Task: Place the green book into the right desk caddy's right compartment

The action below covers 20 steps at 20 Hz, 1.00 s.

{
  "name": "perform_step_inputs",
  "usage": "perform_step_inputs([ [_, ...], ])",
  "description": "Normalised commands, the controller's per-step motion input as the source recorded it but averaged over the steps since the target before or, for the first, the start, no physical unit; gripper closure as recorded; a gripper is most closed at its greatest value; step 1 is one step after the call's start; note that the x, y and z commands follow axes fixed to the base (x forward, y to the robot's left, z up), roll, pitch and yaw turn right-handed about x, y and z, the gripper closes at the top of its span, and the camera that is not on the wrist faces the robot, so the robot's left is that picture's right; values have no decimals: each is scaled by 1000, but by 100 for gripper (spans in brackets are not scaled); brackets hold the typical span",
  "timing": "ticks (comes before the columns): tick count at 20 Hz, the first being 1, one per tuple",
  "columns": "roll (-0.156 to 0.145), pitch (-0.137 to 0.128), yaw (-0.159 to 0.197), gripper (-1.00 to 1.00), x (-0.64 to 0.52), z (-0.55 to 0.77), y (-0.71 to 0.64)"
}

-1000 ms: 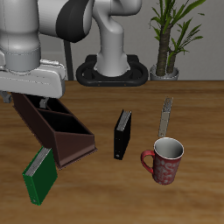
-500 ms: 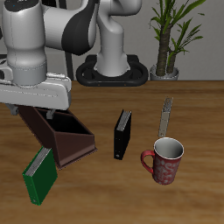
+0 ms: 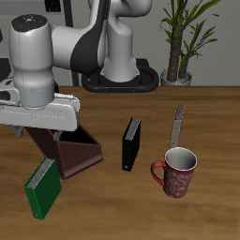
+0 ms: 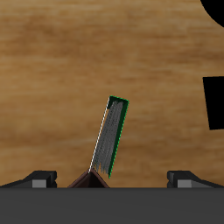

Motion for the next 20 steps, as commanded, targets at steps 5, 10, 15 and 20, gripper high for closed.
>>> perform_step_inputs([
  [5, 1, -13, -14, -100, 17, -138, 2],
  [10, -5, 8, 17, -100, 92, -263, 21],
  [15, -5, 17, -31, -100, 80, -311, 6],
  [20, -2, 36, -44, -100, 33, -285, -6],
])
